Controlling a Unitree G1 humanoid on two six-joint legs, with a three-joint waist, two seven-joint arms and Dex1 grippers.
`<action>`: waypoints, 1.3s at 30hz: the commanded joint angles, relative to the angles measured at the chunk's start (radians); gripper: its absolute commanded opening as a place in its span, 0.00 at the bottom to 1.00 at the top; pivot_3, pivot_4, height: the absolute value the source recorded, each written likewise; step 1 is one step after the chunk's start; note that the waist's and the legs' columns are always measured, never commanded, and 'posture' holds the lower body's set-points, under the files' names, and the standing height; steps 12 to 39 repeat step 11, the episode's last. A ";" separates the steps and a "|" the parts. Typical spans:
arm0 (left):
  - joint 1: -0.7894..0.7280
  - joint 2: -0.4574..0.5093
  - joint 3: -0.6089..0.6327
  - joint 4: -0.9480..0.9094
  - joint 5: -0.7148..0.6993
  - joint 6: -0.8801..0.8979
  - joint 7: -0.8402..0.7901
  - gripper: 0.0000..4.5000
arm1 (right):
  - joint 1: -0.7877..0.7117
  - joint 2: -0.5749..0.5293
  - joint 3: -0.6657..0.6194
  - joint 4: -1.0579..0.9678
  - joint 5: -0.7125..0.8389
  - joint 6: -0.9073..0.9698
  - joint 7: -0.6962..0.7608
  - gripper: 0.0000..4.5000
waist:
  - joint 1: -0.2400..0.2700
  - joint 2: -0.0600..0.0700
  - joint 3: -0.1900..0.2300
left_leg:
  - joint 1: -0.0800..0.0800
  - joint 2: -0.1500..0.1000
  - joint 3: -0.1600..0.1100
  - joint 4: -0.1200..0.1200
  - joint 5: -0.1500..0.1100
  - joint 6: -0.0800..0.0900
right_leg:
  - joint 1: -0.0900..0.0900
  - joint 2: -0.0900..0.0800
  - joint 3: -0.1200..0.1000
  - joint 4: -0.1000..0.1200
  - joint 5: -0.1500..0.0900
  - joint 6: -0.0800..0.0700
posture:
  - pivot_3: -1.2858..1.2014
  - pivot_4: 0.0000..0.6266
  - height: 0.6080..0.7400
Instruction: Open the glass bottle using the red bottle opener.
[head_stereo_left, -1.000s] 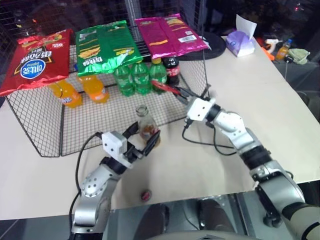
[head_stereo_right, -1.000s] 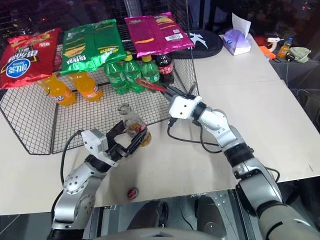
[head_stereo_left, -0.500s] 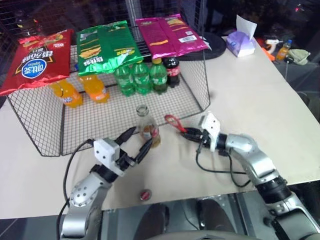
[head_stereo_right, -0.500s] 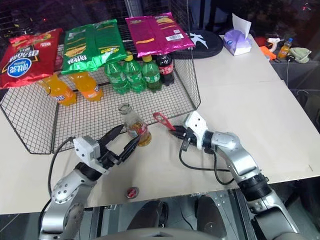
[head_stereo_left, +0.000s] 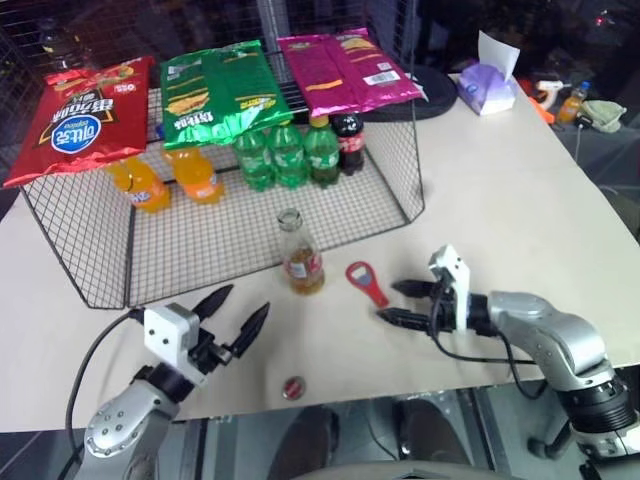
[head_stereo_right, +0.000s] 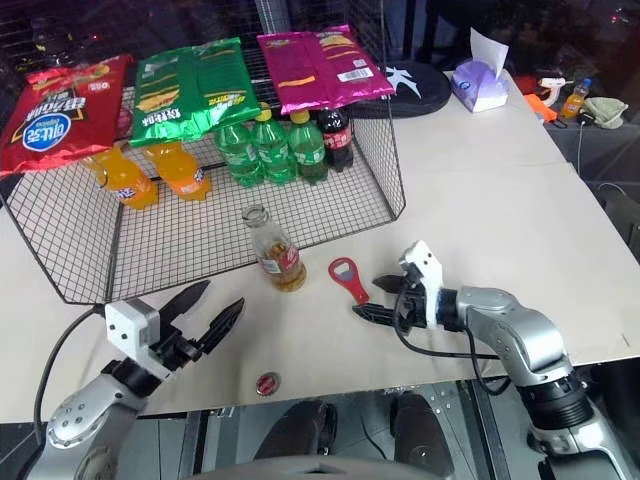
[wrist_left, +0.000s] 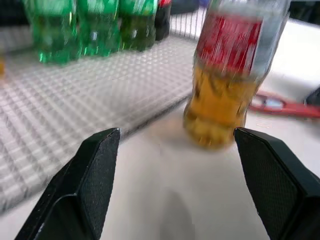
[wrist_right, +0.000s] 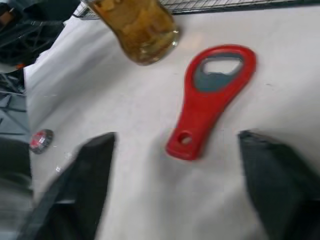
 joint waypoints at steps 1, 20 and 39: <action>0.043 0.020 0.046 0.017 0.019 0.011 -0.003 0.83 | 0.067 -0.039 -0.078 0.035 -0.063 -0.219 0.067 0.99 | 0.005 0.000 0.000 | 0.000 0.000 0.000 0.000 0.000 0.000 | 0.000 0.000 0.000 0.000 0.000 0.000 | 0.52 0.24 1.00; 0.097 0.059 0.097 0.078 0.062 -0.042 -0.073 0.83 | 0.179 -0.063 -0.190 0.151 -0.132 -0.576 0.171 0.99 | 0.003 -0.003 0.001 | 0.003 0.001 0.001 0.000 0.000 0.000 | 0.002 0.001 0.000 0.001 0.000 0.000 | 0.52 0.24 1.00; 0.097 0.059 0.097 0.078 0.062 -0.042 -0.073 0.83 | 0.179 -0.063 -0.190 0.151 -0.132 -0.576 0.171 0.99 | 0.003 -0.003 0.001 | 0.003 0.001 0.001 0.000 0.000 0.000 | 0.002 0.001 0.000 0.001 0.000 0.000 | 0.52 0.24 1.00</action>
